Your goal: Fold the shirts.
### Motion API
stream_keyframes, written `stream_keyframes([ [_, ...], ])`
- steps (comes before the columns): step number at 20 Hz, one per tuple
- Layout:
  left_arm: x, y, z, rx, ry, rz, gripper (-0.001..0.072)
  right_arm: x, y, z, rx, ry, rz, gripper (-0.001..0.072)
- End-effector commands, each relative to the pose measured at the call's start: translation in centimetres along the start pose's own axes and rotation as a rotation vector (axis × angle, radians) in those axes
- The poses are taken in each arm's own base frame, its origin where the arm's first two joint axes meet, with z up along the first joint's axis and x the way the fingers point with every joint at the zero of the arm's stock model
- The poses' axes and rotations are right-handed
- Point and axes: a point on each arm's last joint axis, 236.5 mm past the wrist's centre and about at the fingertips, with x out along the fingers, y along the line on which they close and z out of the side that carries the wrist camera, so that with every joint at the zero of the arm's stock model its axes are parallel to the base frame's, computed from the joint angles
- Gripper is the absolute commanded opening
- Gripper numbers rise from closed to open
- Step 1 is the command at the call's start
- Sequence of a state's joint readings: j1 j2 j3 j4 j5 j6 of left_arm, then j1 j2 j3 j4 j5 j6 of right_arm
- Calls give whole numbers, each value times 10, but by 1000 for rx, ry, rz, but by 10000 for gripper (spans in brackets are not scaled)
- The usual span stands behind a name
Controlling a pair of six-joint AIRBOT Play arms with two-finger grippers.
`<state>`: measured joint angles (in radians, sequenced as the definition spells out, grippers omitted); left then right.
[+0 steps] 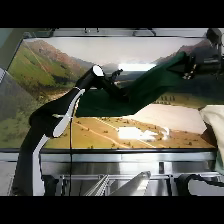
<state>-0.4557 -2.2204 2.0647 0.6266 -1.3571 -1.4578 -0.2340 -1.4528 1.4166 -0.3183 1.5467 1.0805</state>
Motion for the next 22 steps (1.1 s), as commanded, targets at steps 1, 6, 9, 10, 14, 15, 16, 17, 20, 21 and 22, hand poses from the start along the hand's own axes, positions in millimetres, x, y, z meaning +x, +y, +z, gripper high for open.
stream_keyframes([
  [1,-94,-119,10,102,-92,-467,6,42,18,-4,-27,32,-12,20],
  [6,-301,-147,-24,268,-295,-564,6,159,-5,-25,-67,83,-166,20],
  [9,-377,-140,-39,307,-453,-492,6,248,-40,-60,-74,157,-294,19],
  [10,-396,-137,-40,308,-510,-470,6,279,-46,-71,-86,191,-327,18],
  [14,-418,-135,-50,321,-548,-444,6,376,-35,-125,-193,409,-318,97],
  [15,-417,-135,-50,321,-545,-444,7,384,-24,-136,-217,457,-292,266],
  [16,-413,-136,-50,318,-536,-451,7,384,-14,-142,-222,478,-273,274],
  [17,-407,-137,-51,311,-517,-459,6,377,-3,-142,-234,492,-261,274],
  [20,-379,-133,-54,263,-449,-503,6,327,11,-125,-266,539,-270,272],
  [21,-368,-131,-54,247,-425,-519,6,306,5,-115,-259,549,-303,271],
  [22,-358,-129,-56,235,-402,-531,6,279,-11,-106,-253,564,-365,255],
])
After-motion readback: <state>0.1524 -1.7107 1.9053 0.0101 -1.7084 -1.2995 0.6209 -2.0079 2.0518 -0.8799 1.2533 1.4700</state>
